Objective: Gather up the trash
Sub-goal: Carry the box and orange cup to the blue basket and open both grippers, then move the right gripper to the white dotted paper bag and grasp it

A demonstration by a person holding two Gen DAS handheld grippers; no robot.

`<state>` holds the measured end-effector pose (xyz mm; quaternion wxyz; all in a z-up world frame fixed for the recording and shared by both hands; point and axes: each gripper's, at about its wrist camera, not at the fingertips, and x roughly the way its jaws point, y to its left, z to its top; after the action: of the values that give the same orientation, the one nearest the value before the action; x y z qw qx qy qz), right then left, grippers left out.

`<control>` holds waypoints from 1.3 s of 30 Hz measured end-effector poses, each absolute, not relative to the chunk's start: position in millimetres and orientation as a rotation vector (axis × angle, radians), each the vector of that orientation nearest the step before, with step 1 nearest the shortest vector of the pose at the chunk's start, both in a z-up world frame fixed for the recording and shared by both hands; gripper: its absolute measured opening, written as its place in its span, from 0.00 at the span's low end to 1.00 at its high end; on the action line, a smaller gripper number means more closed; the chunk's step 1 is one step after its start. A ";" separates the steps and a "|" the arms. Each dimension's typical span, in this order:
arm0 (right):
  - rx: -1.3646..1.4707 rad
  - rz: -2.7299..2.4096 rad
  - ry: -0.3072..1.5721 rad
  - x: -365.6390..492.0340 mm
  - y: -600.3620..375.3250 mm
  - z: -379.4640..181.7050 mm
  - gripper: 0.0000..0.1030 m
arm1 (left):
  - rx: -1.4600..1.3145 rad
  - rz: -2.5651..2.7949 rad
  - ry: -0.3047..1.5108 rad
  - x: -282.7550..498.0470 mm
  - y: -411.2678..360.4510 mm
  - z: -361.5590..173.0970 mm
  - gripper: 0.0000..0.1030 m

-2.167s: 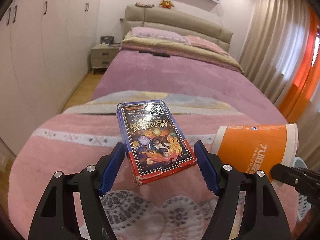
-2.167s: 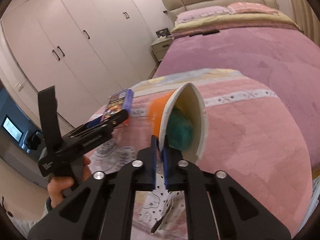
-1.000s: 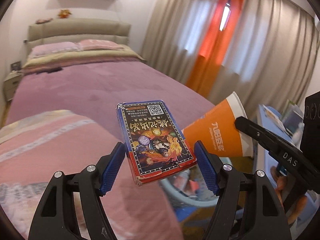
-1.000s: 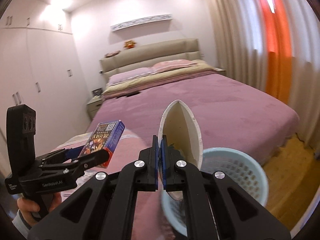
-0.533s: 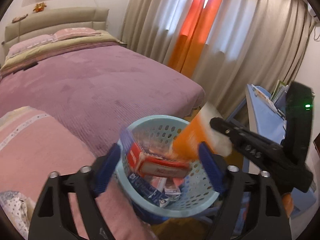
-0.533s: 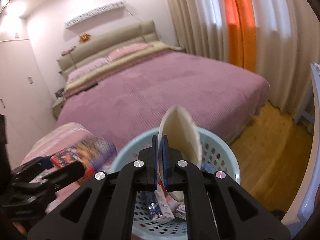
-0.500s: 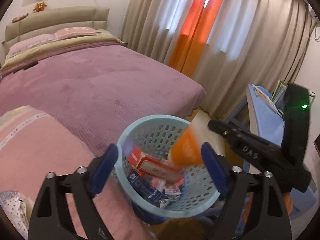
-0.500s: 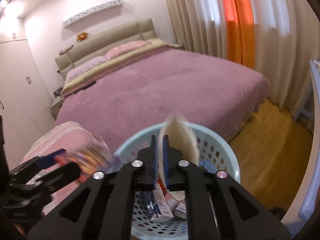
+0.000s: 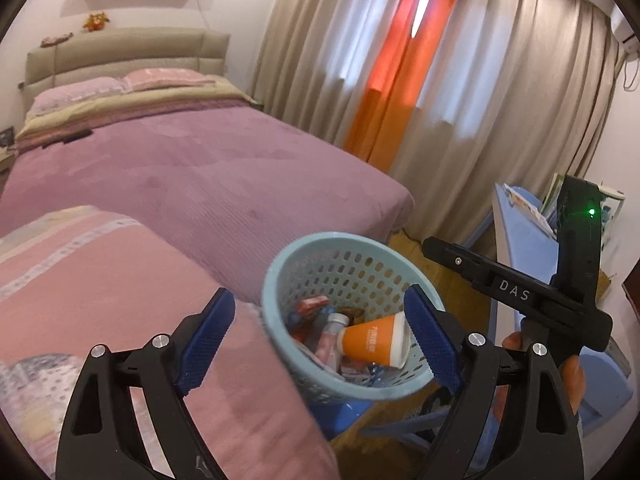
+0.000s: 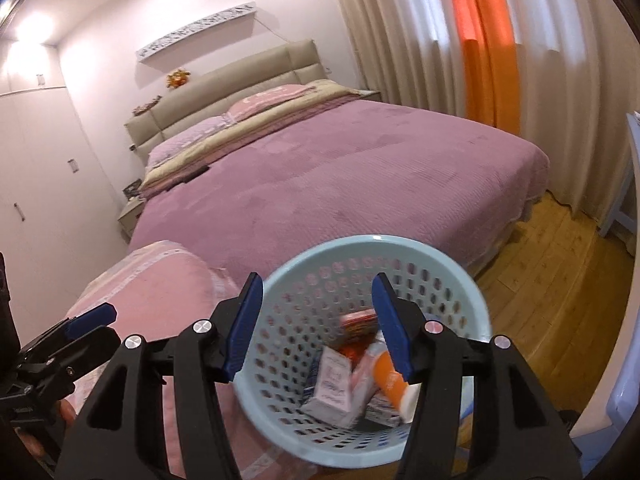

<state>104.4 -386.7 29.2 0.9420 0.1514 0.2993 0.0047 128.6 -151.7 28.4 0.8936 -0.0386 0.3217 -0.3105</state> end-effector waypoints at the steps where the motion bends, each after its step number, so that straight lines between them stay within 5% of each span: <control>1: 0.299 0.026 0.601 102.8 -379.4 32.7 0.52 | -0.082 -0.624 0.649 122.6 -140.5 32.3 0.82; 21: 0.160 0.330 0.648 103.8 -194.6 30.1 0.52 | -0.182 -0.140 0.627 67.6 70.6 18.8 0.82; 39: 0.028 0.415 0.837 125.0 -96.4 -35.6 0.52 | -0.107 0.029 0.677 64.0 94.2 -26.9 0.82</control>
<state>125.0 -96.4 -35.6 0.8929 0.0137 0.4033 0.1999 64.0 94.2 -26.9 0.9417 -0.0525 0.3319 0.0143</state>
